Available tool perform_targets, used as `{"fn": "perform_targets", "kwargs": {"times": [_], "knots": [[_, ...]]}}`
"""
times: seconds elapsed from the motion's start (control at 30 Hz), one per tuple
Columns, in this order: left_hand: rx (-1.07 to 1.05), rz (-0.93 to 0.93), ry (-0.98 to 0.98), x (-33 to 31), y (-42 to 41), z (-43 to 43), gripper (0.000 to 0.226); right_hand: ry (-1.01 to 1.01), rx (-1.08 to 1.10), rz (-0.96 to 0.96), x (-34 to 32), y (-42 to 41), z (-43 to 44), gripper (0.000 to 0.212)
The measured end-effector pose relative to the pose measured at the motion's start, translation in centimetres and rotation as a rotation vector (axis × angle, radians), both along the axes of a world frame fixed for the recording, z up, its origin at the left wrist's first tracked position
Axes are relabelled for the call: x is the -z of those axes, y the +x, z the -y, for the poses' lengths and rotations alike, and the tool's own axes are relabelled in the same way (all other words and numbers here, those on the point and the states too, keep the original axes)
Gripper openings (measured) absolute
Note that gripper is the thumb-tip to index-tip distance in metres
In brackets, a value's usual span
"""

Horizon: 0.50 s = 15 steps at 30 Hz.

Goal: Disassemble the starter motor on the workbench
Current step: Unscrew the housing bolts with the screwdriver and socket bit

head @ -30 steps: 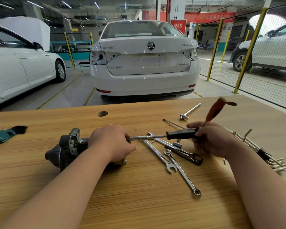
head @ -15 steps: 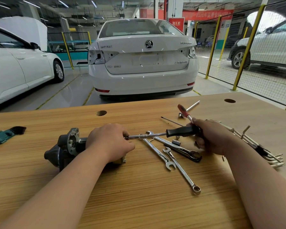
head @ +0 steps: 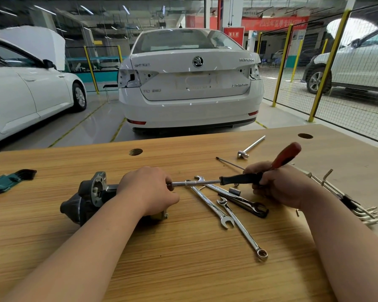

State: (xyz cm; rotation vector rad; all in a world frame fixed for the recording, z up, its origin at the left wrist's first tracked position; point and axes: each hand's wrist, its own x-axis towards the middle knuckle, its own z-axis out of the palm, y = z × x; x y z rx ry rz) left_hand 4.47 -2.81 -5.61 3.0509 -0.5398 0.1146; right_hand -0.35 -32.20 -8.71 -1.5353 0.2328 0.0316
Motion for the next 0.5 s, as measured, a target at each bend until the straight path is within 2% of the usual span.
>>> {"fn": "perform_targets", "kwargs": {"times": [0.17,0.3,0.5], "knots": [[-0.006,0.012,0.001,-0.02,-0.01,-0.01,0.03,-0.002,0.039,-0.029,-0.05,0.27,0.23,0.038],[-0.004,0.009,-0.011,0.01,0.02,0.0,0.03,0.061,0.064,-0.088,-0.11,0.46,0.6,0.021],[-0.004,0.035,-0.034,0.27,-0.07,-0.08,0.037,0.023,0.1,-0.133,-0.3,0.87,-0.18,0.041]]}}
